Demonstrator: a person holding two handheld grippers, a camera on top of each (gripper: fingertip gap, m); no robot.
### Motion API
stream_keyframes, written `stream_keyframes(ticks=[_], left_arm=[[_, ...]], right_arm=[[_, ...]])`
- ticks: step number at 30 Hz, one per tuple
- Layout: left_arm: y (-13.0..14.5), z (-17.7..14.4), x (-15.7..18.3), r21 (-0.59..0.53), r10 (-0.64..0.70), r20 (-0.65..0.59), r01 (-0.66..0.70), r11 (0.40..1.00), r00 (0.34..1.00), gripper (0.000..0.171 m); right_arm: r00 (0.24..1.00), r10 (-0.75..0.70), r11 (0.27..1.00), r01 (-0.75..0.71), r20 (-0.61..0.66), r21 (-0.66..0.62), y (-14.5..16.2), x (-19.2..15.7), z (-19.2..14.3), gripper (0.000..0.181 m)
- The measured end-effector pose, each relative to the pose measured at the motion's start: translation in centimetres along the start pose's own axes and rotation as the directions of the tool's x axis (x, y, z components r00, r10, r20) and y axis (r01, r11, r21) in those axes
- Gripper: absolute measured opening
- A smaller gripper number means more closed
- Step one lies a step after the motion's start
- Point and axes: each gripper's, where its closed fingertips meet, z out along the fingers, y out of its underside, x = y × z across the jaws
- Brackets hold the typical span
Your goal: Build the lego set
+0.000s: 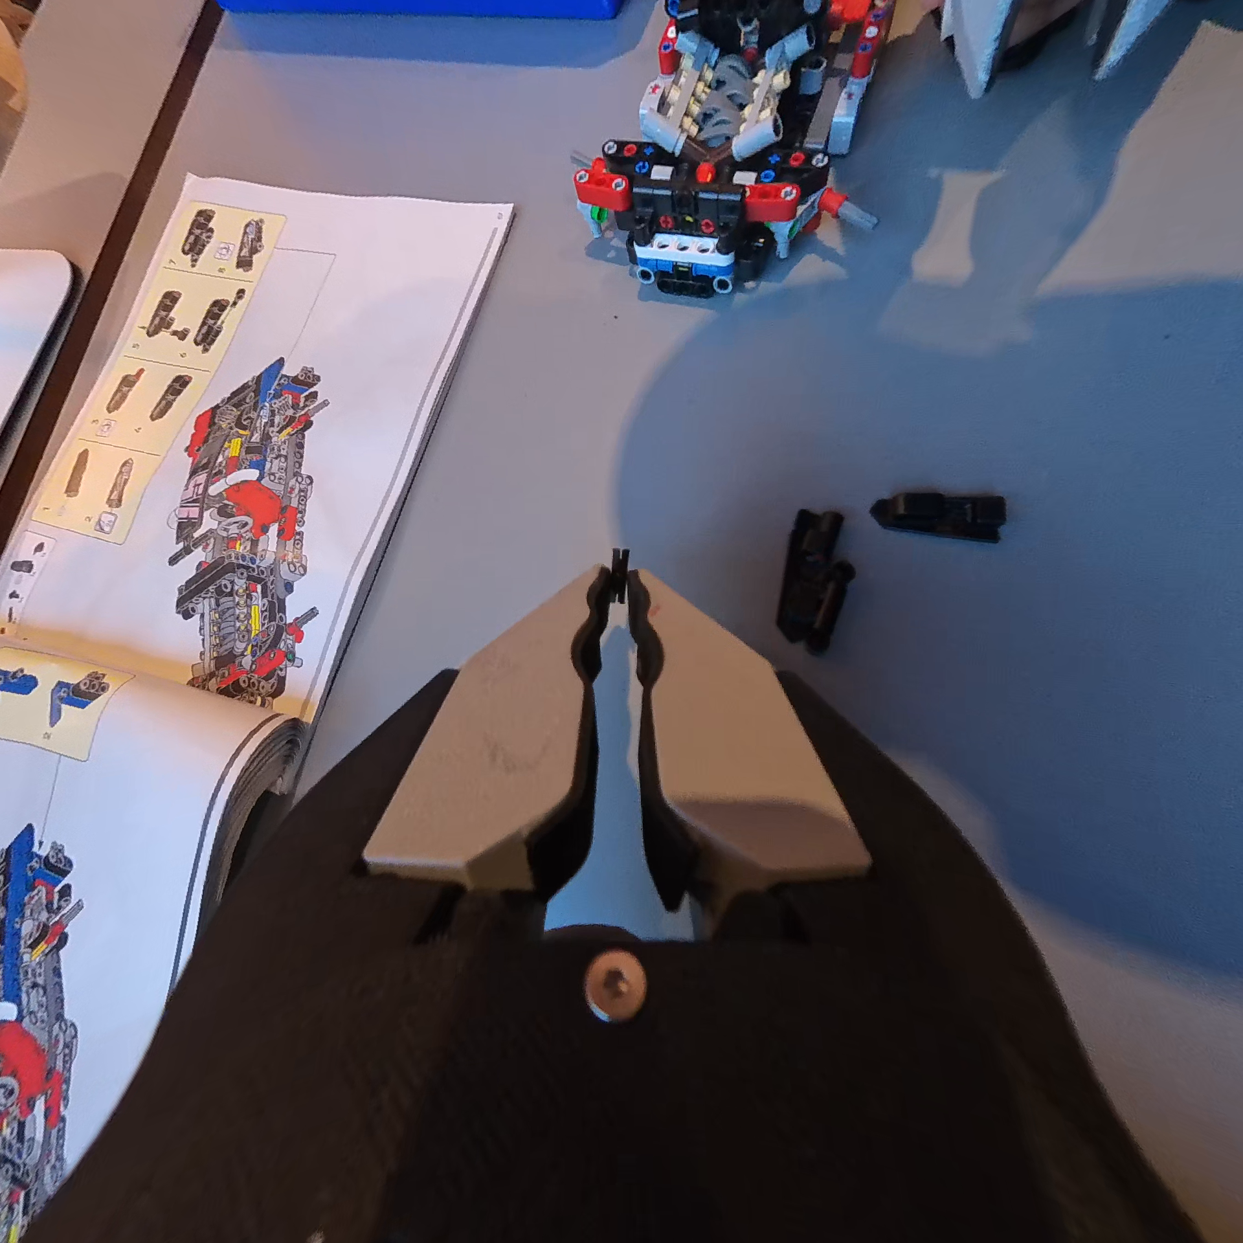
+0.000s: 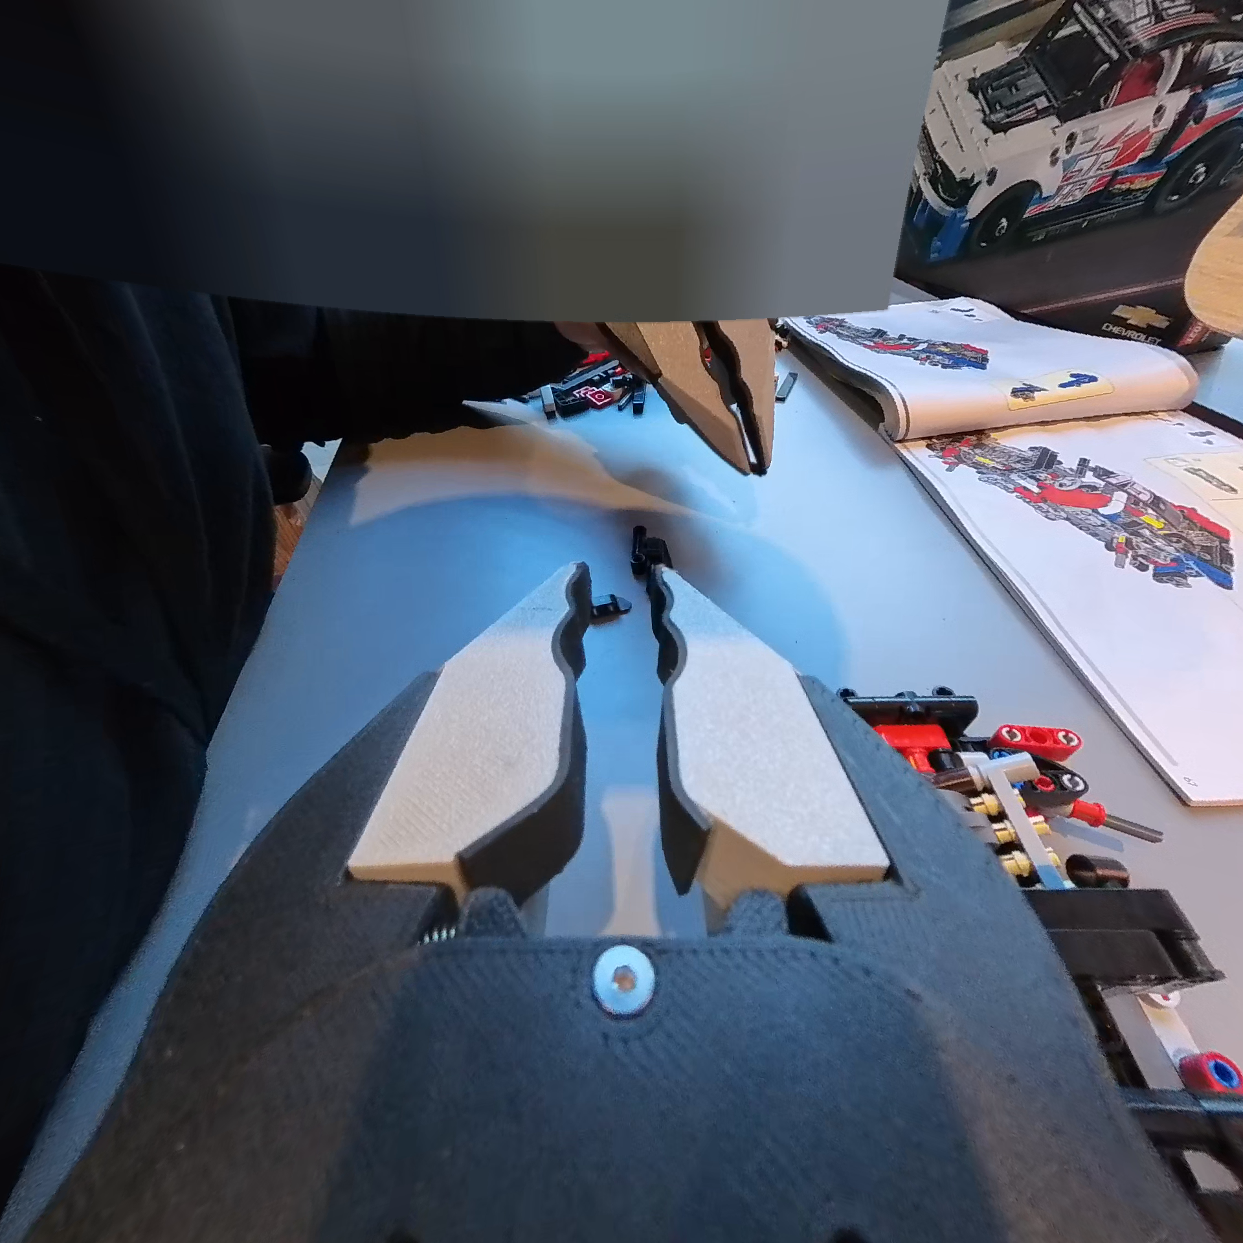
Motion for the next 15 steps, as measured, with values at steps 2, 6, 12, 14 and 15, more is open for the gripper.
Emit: stream_keyframes(ticks=[2,6,12,14,15], left_arm=[[-0.2,0.1,0.1,0.015,-0.013,-0.005,0.013,1.0,1.0,0.001],[-1.3,0.3,1.0,0.044,-0.014,-0.027,0.015,0.999,1.0,0.001],[-3.2,0.1,2.2,0.093,-0.014,-0.033,0.017,0.996,0.999,0.001],[-3.9,0.2,2.5,0.119,-0.044,-0.043,0.049,0.992,0.998,0.001],[-4.1,0.3,2.7,0.126,-0.051,-0.044,0.056,0.99,0.998,0.001]], right_arm=[[1.0,0.003,1.0,-0.003,-0.004,0.006,-0.1,0.1,-0.1,0.014],[1.0,-0.013,1.0,0.014,-0.02,0.01,-0.2,0.3,0.0,0.012],[0.997,-0.038,0.999,0.039,-0.064,0.011,-0.4,0.7,0.9,0.009],[0.995,-0.037,0.999,0.039,-0.089,0.018,-0.6,1.0,1.2,0.009],[0.994,-0.035,0.999,0.038,-0.102,0.027,-0.8,1.0,1.4,0.008]])
